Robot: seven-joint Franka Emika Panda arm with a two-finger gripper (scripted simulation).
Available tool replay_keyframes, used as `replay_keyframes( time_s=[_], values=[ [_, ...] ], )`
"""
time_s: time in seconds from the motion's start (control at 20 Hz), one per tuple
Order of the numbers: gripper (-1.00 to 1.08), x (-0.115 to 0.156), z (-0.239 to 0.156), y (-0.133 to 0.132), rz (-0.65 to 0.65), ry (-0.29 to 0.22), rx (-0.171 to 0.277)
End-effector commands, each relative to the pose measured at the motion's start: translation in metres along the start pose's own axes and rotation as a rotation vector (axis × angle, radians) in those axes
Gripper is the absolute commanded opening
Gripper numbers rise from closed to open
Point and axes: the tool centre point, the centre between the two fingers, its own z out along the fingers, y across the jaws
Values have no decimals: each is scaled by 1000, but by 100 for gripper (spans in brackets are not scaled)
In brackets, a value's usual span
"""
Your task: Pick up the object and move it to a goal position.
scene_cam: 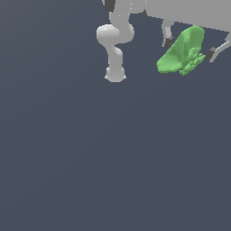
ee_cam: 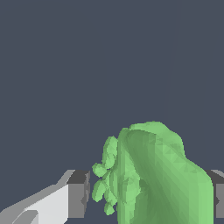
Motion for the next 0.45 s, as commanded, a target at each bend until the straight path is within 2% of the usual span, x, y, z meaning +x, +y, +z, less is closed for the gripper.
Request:
replay_keyframes(
  time_s=[0.0,0.4],
  values=[
    [-100,0,-2,-1,0,0,0],
    [-100,0,-3,-1,0,0,0]
  ],
)
